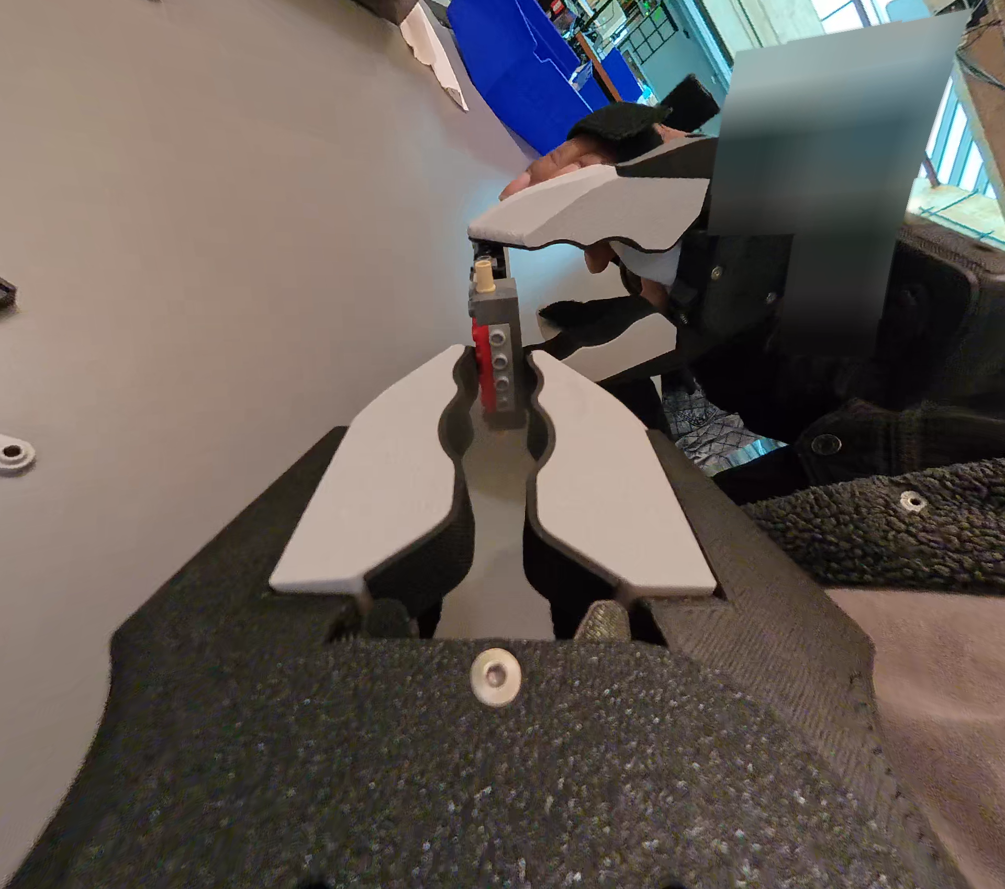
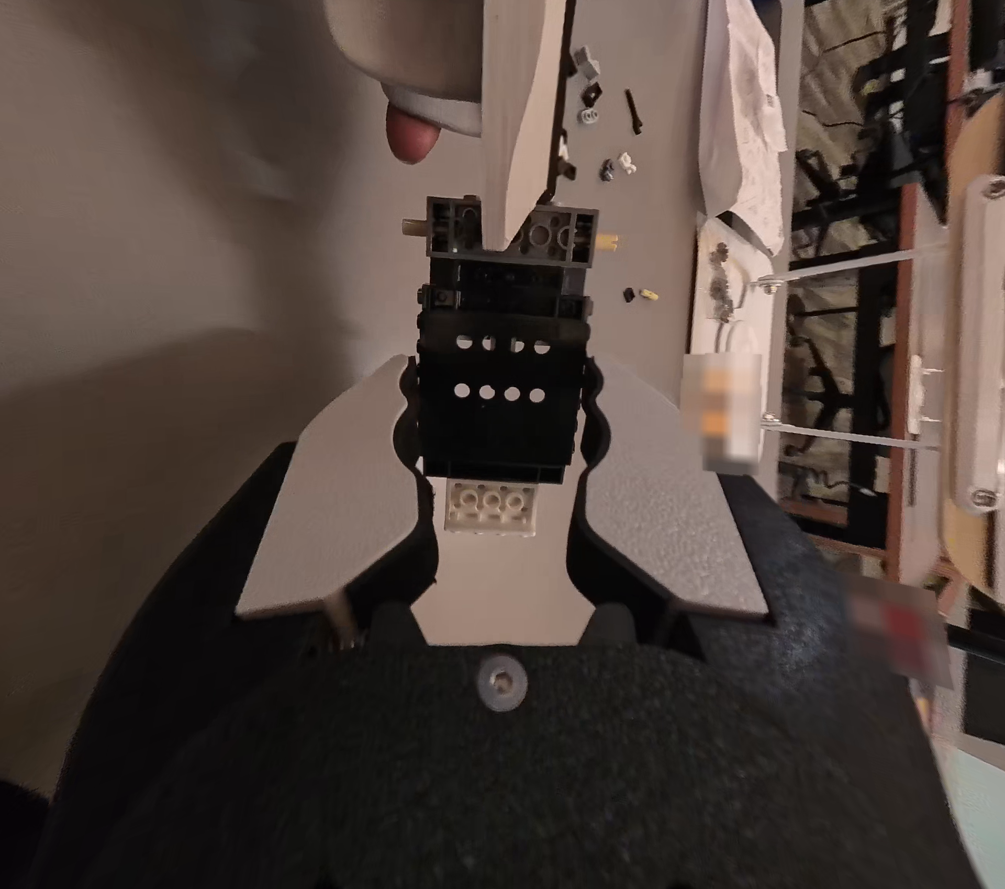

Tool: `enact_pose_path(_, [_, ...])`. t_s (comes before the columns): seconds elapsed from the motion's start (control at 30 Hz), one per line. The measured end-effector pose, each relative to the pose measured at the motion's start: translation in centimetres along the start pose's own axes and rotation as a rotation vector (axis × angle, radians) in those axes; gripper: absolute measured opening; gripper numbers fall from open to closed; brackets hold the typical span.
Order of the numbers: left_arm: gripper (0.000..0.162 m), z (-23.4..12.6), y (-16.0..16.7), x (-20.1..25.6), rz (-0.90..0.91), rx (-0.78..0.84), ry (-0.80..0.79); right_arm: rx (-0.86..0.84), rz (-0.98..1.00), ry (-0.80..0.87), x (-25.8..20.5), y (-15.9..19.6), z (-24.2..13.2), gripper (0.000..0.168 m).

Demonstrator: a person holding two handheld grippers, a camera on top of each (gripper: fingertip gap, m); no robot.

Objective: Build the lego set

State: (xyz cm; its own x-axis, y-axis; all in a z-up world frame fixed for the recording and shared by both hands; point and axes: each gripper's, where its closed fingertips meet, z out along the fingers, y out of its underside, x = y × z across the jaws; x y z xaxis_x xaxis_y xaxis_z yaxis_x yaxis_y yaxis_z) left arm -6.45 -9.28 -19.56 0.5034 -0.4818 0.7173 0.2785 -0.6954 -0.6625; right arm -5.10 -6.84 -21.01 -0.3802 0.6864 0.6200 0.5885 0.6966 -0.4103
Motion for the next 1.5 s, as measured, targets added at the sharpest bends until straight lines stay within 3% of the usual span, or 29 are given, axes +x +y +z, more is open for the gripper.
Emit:
enact_pose_path(0.13, [0.019,0.1,0.3,-0.3,0.061,-0.015,-0.018,0.006,0.068,-0.126,-0.6,0.7,-0.1,0.057])
enact_pose_path(0.37, [0.044,-1.3,-1.2,-1.7,0.363,0.004,-0.151,-0.047,0.2,-0.423,-2.9,3.1,0.7,0.057])
enact_pose_path(0.53, [0.049,-0.9,-0.1,-1.9,0.526,-0.074,-0.181,-0.079,0.166,-0.605,-5.8,3.1,1.4,0.057])
enact_pose_path(0.7, [0.05,-0.4,1.0,-2.3,0.563,-0.136,-0.185,-0.111,0.107,-0.701,-6.7,3.5,2.0,0.057])
enact_pose_path(0.83, [0.05,-0.6,1.1,-2.6,0.576,-0.154,-0.194,-0.09,0.129,-0.702,-6.6,3.4,2.5,0.059])
enact_pose_path(1.0, [0.053,-0.5,2.2,-3.2,0.601,-0.223,-0.197,-0.04,0.208,-0.646,-5.4,3.6,1.4,0.072])
enact_pose_path(1.27, [0.064,0.5,5.1,-3.9,0.724,-0.379,-0.224,-0.056,0.313,-0.567,-6.0,7.1,-0.7,0.072])
enact_pose_path(1.4, [0.064,1.1,6.1,-4.5,0.797,-0.454,-0.273,-0.037,0.361,-0.528,-6.2,8.0,-0.9,0.067])
enact_pose_path(1.5, [0.066,1.6,6.9,-4.7,0.817,-0.497,-0.285,-0.003,0.373,-0.521,-6.0,8.0,-0.7,0.049])
